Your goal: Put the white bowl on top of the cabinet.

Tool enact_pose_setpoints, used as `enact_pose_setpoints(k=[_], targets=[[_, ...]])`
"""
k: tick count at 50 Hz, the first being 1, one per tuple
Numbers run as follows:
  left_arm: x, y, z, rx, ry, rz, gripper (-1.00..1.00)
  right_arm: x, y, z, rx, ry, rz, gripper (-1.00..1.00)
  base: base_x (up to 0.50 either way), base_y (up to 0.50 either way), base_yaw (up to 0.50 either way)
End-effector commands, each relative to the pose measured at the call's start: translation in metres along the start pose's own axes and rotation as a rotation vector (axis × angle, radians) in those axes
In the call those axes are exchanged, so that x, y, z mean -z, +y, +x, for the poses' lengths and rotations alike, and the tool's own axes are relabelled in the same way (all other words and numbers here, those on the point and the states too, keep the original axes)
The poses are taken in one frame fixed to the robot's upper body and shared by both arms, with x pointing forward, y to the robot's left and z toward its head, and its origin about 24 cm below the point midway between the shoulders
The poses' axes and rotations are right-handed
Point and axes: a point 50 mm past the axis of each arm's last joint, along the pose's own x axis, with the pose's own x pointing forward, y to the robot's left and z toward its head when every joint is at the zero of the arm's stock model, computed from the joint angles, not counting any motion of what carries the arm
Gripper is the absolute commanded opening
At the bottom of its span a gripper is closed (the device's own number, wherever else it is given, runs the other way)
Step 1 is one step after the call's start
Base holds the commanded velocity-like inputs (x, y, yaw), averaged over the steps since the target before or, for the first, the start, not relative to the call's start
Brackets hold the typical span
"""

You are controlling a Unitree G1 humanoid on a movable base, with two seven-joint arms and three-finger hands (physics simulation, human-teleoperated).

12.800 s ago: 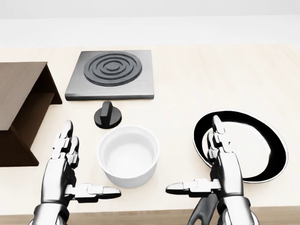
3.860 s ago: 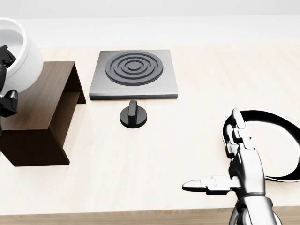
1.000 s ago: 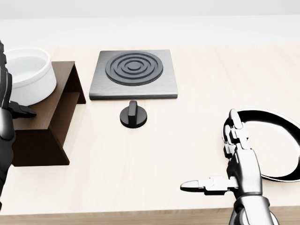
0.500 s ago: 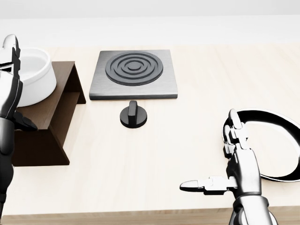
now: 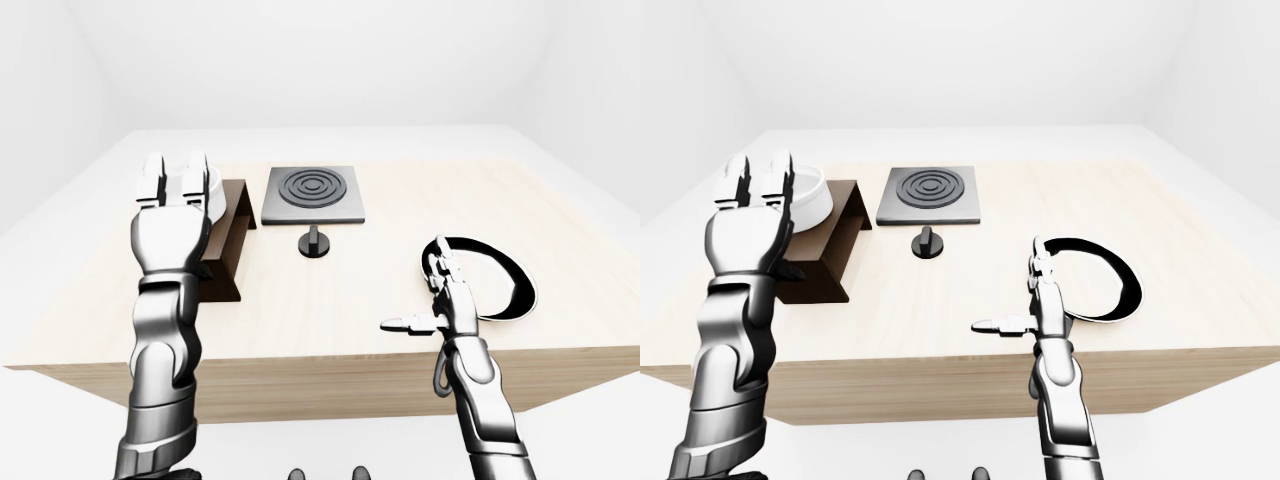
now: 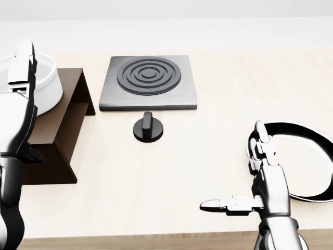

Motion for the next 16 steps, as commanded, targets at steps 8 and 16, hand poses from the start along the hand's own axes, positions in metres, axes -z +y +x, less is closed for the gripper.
enact_pose_setpoints(k=[8,16], targets=[[-0.014,0.034,-0.038,-0.191,-0.017,-0.218,1.00,-0.003,-0.004,0.006,0.021,-0.006,0.004,1.00,0.00,0.00,0.00],[-0.026,0.032,-0.054,-0.217,-0.050,-0.424,1.00,-0.004,-0.004,0.009,0.026,-0.008,0.010,1.00,0.00,0.00,0.00]])
